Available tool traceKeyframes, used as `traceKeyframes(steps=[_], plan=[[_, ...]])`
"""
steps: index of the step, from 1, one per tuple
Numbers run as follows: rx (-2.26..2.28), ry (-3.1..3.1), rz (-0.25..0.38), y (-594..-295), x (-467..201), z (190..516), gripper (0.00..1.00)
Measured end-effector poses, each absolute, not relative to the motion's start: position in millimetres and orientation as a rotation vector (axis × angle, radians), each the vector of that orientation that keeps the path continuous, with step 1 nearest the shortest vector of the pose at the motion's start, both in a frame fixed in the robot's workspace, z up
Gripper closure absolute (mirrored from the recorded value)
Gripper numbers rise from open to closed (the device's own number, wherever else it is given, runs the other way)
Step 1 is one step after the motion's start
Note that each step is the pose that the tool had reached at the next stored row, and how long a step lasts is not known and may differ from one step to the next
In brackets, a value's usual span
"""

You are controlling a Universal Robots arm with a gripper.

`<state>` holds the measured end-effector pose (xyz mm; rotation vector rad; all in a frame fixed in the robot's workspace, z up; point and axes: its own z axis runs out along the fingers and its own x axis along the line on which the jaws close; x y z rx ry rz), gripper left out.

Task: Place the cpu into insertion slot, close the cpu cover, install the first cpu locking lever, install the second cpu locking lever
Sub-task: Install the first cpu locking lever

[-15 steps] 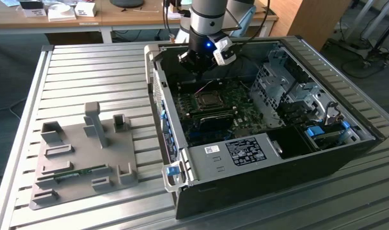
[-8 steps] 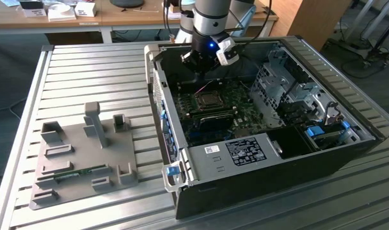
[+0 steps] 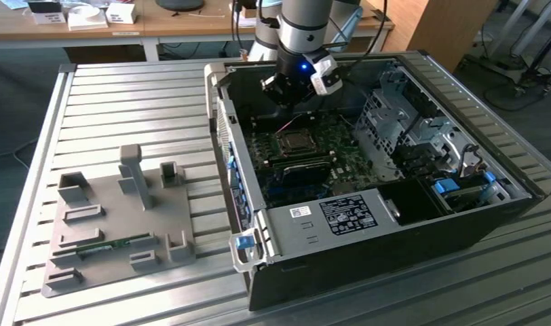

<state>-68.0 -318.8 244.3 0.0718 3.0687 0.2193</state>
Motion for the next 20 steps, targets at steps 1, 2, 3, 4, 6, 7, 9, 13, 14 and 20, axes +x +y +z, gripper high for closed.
traceKeyframes(steps=[1,2,3,4,6,7,9,13,14,20], plan=[[0.072,3.069,0.219,-318.9,-68.0,244.3,0.89],[0.072,3.069,0.22,-318.9,-68.0,244.3,0.89],[0.072,3.069,0.22,-318.9,-68.0,244.2,0.89],[0.072,3.069,0.22,-318.9,-68.0,244.2,0.89],[0.072,3.068,0.229,-318.9,-67.9,243.9,0.89],[0.072,3.068,0.237,-318.9,-67.9,244.0,0.89],[0.073,3.067,0.239,-318.8,-67.9,243.9,0.89],[0.074,3.067,0.243,-318.9,-67.5,241.5,0.89],[0.075,3.067,0.244,-318.9,-67.2,240.4,0.89],[0.076,3.067,0.253,-318.9,-64.8,235.1,0.89]])
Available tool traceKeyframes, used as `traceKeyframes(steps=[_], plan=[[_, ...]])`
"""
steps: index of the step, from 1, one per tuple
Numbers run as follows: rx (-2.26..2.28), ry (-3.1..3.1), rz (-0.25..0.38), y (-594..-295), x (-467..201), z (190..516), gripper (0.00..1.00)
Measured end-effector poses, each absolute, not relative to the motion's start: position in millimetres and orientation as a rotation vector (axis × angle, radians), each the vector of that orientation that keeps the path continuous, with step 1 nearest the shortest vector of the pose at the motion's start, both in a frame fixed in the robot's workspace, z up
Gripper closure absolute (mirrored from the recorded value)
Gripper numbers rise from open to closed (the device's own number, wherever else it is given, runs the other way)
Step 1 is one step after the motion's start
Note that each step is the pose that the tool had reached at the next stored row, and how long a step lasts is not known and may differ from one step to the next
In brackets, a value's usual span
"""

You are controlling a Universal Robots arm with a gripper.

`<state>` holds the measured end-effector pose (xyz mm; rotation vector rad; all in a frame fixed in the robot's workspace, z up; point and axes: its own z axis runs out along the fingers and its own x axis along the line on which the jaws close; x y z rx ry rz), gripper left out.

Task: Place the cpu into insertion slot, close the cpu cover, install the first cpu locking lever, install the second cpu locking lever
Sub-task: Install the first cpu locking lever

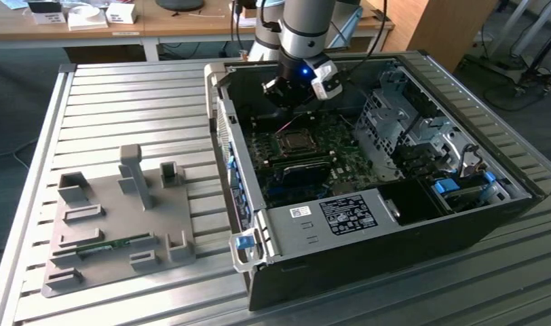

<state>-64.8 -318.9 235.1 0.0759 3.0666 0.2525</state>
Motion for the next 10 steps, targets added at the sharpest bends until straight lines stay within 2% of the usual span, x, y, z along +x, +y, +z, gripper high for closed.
traceKeyframes(steps=[10], plan=[[0.076,3.067,0.254,-318.8,-57.7,230.9,0.89]])
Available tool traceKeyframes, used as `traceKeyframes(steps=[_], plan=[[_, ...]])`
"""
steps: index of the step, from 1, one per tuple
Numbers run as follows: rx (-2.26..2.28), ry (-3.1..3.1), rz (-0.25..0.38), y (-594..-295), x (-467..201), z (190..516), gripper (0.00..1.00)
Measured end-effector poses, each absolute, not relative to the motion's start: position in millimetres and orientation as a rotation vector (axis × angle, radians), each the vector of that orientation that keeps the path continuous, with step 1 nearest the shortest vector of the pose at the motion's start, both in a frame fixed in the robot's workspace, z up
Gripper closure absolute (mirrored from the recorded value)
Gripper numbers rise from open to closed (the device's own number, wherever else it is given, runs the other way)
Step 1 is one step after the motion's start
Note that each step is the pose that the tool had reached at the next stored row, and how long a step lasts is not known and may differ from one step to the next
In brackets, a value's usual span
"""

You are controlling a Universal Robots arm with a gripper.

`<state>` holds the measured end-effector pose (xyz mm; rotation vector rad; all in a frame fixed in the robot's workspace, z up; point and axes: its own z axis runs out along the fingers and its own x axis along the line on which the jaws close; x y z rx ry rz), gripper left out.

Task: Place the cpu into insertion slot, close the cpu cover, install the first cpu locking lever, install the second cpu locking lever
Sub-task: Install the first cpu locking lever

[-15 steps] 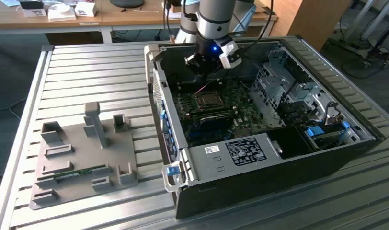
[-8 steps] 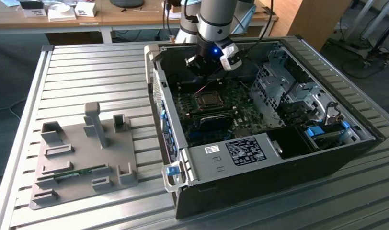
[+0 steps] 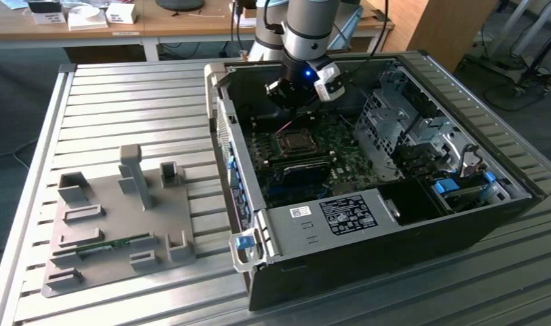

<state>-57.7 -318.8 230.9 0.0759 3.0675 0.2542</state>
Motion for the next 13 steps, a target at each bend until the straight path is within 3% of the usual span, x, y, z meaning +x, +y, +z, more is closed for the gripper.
traceKeyframes(steps=[13], plan=[[0.077,3.068,0.254,-318.3,-56.2,225.9,0.89]])
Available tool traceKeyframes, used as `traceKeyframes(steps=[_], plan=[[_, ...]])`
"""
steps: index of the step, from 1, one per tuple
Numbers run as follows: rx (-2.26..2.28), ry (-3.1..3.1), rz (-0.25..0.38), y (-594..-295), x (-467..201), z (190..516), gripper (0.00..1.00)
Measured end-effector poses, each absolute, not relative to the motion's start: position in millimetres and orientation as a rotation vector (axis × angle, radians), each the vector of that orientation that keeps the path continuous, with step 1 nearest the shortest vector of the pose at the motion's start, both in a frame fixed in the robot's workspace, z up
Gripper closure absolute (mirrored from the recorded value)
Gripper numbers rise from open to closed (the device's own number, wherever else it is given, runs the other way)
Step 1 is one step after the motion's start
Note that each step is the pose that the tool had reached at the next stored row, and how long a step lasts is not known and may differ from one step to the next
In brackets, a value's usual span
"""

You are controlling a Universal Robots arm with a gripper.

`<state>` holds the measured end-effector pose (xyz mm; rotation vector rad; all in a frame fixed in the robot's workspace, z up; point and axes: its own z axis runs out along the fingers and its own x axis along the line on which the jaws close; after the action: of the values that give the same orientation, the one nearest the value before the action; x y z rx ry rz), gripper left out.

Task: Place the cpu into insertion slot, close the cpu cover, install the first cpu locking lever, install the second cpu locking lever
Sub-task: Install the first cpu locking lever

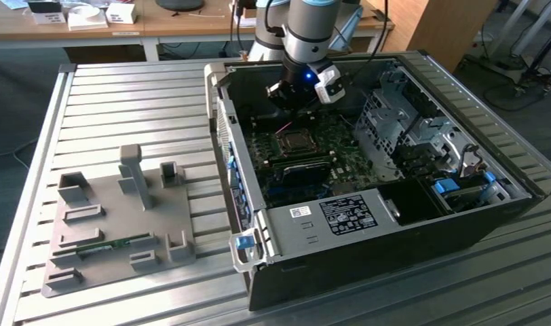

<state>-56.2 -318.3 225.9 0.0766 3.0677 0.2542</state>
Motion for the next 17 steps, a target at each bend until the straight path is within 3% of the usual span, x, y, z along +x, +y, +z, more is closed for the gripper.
traceKeyframes(steps=[17], plan=[[0.246,3.05,0.248,-318.2,-55.6,224.1,0.89]])
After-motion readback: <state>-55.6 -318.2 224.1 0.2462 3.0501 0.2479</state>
